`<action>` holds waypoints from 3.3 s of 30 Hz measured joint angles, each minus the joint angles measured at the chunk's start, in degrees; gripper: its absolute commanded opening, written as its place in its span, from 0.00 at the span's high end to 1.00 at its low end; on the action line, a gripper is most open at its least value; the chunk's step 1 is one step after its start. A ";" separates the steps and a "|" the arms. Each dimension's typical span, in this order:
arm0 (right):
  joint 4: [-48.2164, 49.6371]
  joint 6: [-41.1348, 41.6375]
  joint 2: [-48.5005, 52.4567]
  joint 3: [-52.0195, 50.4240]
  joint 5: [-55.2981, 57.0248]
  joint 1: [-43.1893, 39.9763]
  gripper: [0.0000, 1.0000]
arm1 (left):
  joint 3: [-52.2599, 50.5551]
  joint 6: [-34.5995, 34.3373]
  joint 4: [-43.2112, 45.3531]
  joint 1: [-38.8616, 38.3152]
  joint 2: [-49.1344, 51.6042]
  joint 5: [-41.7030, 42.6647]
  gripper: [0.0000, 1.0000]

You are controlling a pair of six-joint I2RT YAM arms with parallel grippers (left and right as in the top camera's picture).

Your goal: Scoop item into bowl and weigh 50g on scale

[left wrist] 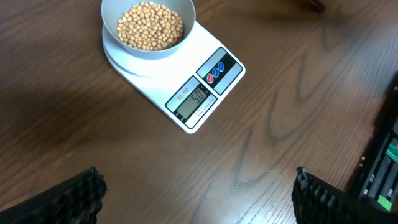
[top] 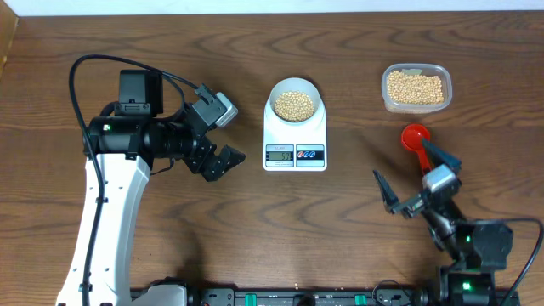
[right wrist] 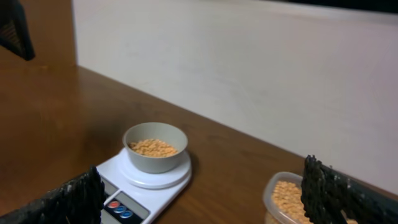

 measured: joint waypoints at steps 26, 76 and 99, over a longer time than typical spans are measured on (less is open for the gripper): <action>-14.25 -6.10 -22.56 -7.76 17.40 -1.16 0.01 | 0.00 0.00 0.00 -0.02 -0.04 -0.02 0.02; -21.16 -16.22 -22.58 -7.76 17.97 -1.16 0.01 | 0.00 0.00 -0.02 -0.02 -0.04 0.00 0.02; -21.16 -16.50 -22.58 -7.76 17.97 -1.16 0.01 | 0.00 0.00 -0.02 -0.02 -0.04 0.00 0.02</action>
